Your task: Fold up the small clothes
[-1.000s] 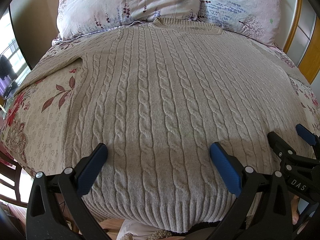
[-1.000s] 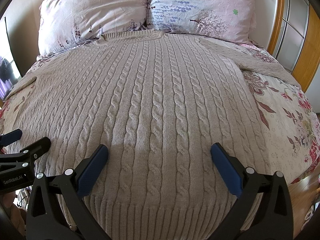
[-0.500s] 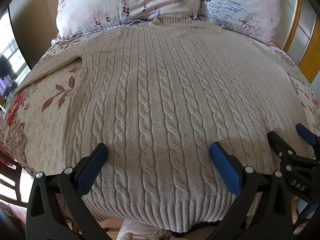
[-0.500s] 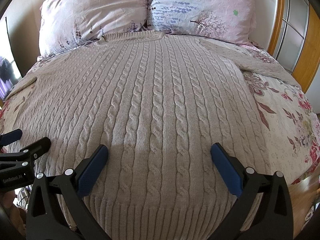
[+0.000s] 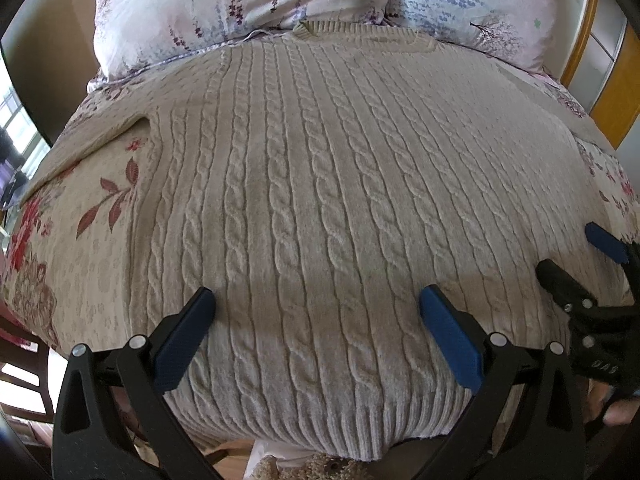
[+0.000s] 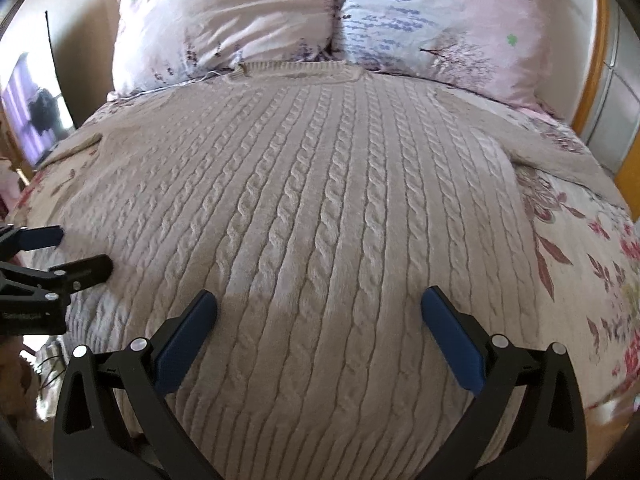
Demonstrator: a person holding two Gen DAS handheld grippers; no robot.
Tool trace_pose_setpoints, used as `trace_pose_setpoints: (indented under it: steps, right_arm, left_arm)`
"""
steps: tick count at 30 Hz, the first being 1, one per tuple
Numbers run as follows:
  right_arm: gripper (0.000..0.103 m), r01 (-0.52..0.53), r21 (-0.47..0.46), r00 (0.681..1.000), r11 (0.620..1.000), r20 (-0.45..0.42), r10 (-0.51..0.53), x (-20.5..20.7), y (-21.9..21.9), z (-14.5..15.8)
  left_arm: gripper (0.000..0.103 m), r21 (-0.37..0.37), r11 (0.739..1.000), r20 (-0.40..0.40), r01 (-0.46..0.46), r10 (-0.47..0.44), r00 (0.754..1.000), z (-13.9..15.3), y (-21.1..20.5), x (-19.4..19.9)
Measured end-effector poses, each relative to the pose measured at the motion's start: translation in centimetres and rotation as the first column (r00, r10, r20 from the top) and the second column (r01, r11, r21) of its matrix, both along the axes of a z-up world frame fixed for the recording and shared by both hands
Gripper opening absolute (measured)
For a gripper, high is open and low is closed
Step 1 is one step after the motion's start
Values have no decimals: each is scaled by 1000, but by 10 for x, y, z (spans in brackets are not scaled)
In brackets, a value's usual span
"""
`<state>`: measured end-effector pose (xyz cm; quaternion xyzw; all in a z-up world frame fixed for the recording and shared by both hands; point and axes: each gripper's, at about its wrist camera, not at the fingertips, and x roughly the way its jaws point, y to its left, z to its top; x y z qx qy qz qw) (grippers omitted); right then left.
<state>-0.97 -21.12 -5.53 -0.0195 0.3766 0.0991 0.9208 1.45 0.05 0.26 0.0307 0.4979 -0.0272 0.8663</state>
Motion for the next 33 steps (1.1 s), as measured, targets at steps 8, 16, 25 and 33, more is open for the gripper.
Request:
trace_pose_setpoints:
  steps: [8, 16, 25, 33]
  right_arm:
    - [93, 164, 302, 982, 939, 45, -186, 48, -112, 55]
    - [55, 608, 538, 768, 584, -214, -604, 105, -293, 38]
    - [38, 736, 604, 603, 307, -377, -703, 111, -373, -2]
    - [30, 728, 631, 587, 268, -372, -719, 128, -392, -5]
  left_arm:
    - [101, -38, 999, 187, 15, -8, 982, 29, 18, 20]
    - [101, -155, 981, 251, 114, -73, 965, 51, 27, 57]
    - [101, -231, 966, 156, 113, -78, 985, 52, 32, 109]
    - [101, -221, 971, 164, 93, -57, 985, 45, 26, 140]
